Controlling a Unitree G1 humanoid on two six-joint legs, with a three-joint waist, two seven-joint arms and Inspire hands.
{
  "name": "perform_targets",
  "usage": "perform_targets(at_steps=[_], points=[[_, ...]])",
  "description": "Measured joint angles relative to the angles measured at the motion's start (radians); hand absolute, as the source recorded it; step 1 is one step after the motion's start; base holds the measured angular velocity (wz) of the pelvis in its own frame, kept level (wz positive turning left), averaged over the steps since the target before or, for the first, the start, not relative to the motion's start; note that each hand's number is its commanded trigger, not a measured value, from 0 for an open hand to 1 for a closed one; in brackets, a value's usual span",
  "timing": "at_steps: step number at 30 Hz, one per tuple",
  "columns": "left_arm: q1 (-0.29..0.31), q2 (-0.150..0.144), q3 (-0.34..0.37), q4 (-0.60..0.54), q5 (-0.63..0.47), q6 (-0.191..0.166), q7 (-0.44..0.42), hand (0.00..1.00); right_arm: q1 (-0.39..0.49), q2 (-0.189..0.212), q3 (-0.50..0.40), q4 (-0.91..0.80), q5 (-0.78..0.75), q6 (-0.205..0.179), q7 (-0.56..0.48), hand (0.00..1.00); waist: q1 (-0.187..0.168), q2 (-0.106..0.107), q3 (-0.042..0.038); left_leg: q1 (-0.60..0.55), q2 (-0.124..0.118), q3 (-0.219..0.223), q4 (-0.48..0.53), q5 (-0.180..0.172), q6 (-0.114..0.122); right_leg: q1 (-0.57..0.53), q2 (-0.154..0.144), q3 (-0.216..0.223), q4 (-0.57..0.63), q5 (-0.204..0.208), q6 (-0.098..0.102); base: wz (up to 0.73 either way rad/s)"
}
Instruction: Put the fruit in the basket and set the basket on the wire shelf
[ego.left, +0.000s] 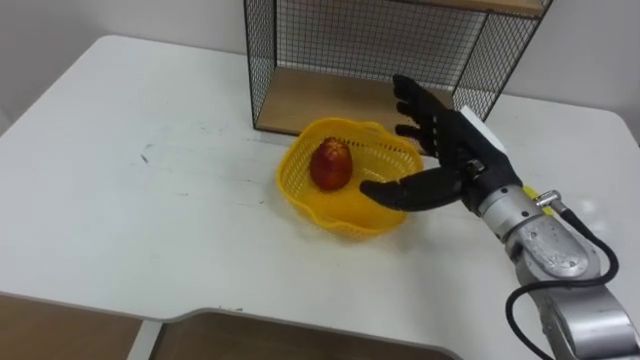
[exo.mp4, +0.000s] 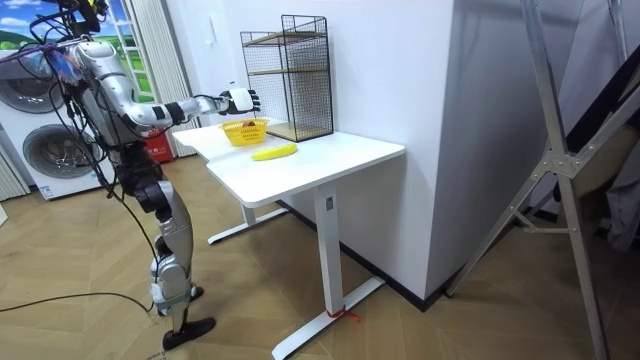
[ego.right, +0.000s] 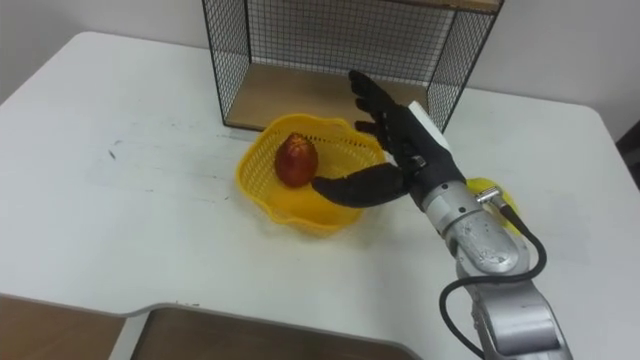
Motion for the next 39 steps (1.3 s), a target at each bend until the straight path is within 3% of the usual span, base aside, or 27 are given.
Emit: perform_targets(at_steps=[9, 20, 21, 27, 33, 39], points=[[0.001, 0.0, 0.001, 0.001, -0.002, 0.01, 0.002, 0.0, 0.0, -0.002, 0.0, 0.0, 0.044, 0.011, -0.028, 0.0, -0.018, 0.0, -0.0011, 0.003, -0.001, -0.013, 0.005, 0.0, 0.0, 0.012, 0.0, -0.014, 0.0, 0.0, 0.0, 0.04], [0.012, 0.0, 0.013, 0.018, -0.002, -0.009, 0.004, 0.0, -0.014, -0.008, -0.133, -0.011, 0.063, 0.007, -0.163, 0.0, -0.016, -0.005, -0.0047, 0.008, -0.001, -0.009, 0.008, 0.0, 0.0, 0.015, 0.0, 0.001, 0.001, 0.001, 0.0, 0.0], [0.013, -0.002, 0.02, 0.016, 0.004, -0.009, 0.002, 0.0, -0.014, -0.009, -0.156, -0.011, 0.064, 0.007, -0.17, 0.0, -0.024, -0.001, -0.0013, 0.006, -0.001, -0.009, 0.009, 0.0, 0.0, 0.014, 0.0, 0.0, 0.0, 0.001, 0.0, 0.0], [0.036, -0.002, 0.036, -0.003, 0.006, -0.009, 0.001, 0.0, -0.021, -0.021, -0.256, -0.019, 0.081, -0.005, -0.258, 0.0, -0.06, 0.003, 0.0001, 0.003, -0.001, -0.008, 0.004, 0.0, 0.0, 0.008, 0.001, 0.002, 0.001, 0.001, 0.0, -0.01], [0.034, 0.001, 0.043, -0.002, 0.006, -0.009, 0.001, 0.0, -0.021, -0.048, -0.27, -0.006, 0.012, -0.005, -0.359, 0.0, -0.074, 0.005, 0.0007, 0.009, 0.0, 0.004, 0.007, 0.0, 0.0, 0.007, 0.0, 0.005, 0.001, 0.002, 0.0, -0.06], [0.035, 0.003, 0.044, -0.002, 0.005, -0.004, 0.001, 0.0, -0.021, -0.052, -0.275, 0.094, 0.0, -0.008, -0.418, 0.0, -0.082, -0.007, -0.0002, 0.009, 0.0, 0.003, 0.003, 0.0, 0.0, 0.006, 0.0, 0.002, 0.001, 0.002, 0.0, 0.01]])
